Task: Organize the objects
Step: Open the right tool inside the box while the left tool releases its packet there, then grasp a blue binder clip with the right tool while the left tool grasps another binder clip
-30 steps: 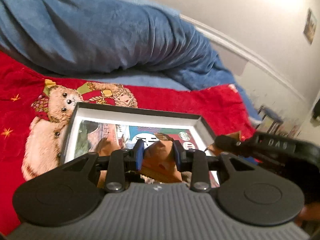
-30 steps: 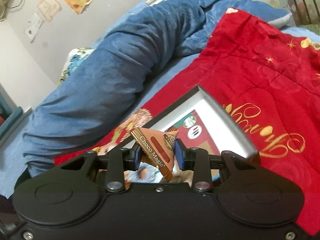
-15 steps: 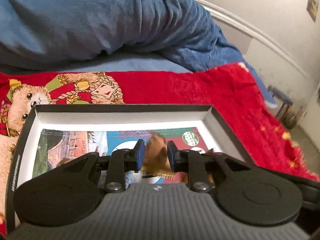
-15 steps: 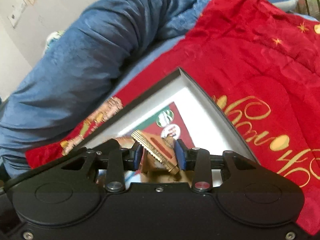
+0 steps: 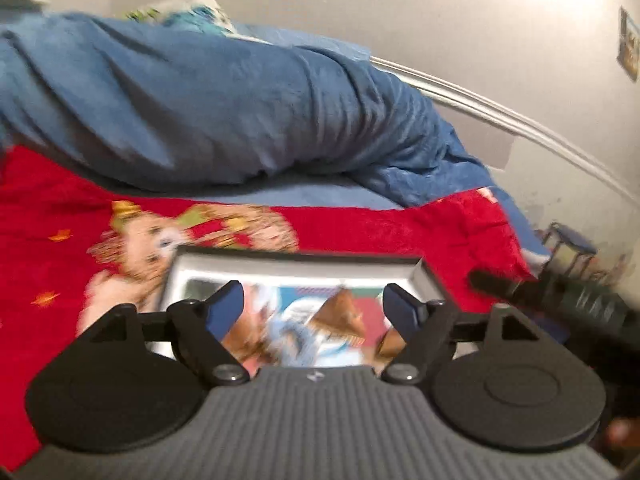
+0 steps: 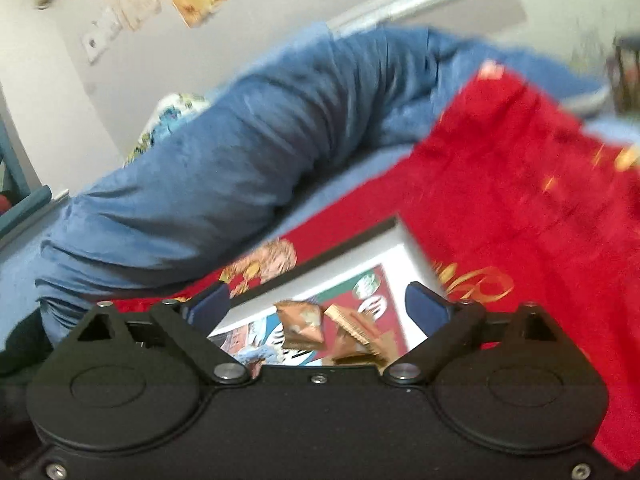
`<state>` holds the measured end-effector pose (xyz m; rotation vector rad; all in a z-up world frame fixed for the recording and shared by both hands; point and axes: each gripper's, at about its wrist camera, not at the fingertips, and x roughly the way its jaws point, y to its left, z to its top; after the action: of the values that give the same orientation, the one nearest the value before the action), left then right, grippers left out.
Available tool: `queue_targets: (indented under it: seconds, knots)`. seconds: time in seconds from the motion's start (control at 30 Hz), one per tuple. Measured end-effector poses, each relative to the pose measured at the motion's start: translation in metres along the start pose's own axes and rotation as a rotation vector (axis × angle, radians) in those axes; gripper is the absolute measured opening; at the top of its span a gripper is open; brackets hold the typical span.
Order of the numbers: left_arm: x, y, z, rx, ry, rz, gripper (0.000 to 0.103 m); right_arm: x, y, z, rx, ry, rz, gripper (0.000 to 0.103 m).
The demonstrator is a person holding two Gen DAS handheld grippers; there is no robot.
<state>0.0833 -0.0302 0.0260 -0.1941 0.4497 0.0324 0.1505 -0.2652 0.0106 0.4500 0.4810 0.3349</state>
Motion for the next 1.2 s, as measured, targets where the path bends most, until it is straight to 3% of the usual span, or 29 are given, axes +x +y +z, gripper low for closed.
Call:
queue_targets:
  seconds: [0.07,0.17,0.27,0.43,0.57,0.73,0.9,1.2]
  knots:
    - [-0.016,-0.005,-0.023,0.019,0.009,0.024,0.087,-0.019,0.001,-0.005,-0.037,-0.04,-0.032,0.101]
    - [-0.02,-0.011,-0.066,0.046,0.064,-0.041,0.087,-0.036,-0.004,-0.022,-0.094,-0.059,-0.092,0.101]
    - [-0.003,-0.018,-0.094,0.045,0.155,-0.008,0.086,-0.043,-0.018,-0.038,-0.126,-0.021,-0.04,0.1]
    - [0.029,-0.026,-0.099,0.047,0.153,0.049,0.085,-0.038,-0.043,-0.053,-0.097,0.036,-0.017,0.097]
    - [0.044,-0.035,-0.101,0.085,0.161,0.089,0.086,-0.028,-0.06,-0.069,-0.104,0.096,-0.004,0.088]
    - [0.041,-0.038,-0.106,0.106,0.152,0.178,0.058,-0.027,-0.065,-0.079,-0.102,0.111,0.022,0.085]
    - [0.038,-0.033,-0.107,0.094,0.139,0.203,0.03,-0.026,-0.055,-0.081,-0.129,0.126,0.021,0.083]
    - [-0.012,-0.001,-0.117,0.028,0.117,0.125,0.028,-0.011,-0.009,-0.101,-0.263,0.175,0.06,0.083]
